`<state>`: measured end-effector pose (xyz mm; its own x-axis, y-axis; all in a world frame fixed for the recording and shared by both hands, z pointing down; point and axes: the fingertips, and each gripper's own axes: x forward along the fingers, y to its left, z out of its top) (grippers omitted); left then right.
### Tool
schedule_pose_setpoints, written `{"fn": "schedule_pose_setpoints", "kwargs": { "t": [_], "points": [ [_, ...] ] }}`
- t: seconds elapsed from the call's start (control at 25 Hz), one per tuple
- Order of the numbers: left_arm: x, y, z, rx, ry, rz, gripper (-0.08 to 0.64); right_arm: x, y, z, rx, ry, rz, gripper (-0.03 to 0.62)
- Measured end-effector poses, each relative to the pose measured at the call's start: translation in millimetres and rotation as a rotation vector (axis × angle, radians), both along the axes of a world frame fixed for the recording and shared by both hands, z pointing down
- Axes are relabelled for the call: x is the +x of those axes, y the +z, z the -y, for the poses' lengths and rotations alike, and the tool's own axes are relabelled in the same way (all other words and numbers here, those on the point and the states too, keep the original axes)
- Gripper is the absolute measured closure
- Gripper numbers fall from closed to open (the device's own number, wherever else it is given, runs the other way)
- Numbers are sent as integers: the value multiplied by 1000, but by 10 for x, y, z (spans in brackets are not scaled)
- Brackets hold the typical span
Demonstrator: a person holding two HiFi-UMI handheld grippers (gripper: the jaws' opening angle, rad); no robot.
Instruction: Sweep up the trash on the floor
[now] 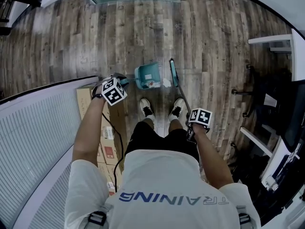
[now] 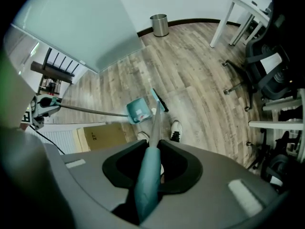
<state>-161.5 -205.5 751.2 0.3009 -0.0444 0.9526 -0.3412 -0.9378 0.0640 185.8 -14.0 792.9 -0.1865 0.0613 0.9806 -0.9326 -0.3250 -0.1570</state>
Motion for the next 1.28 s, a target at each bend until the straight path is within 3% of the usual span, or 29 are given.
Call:
{"fn": "schedule_pose_setpoints", "kwargs": {
  "t": [0.16,0.32,0.6,0.88,1.08,1.28],
  "points": [
    [51,1,64,10,-35,-20,462,-458,-8,107,28,-34,153,485],
    [31,10,96,21,-44,-23,462,-669,-64,224,59,-190,171,485],
    [2,14,68,38,-71,-27,459,-460,-46,294,86,-97,233,485],
    [-103,-22,140,63,-245,-98,440,-259,-154,347,140,-80,177,485],
    [-145,-206,266,132,-349,-177,283,-81,-212,390,155,-65,140,485],
    [-272,-608,415,222,-542,-294,244,94,-313,427,185,-41,109,485]
  ]
}}
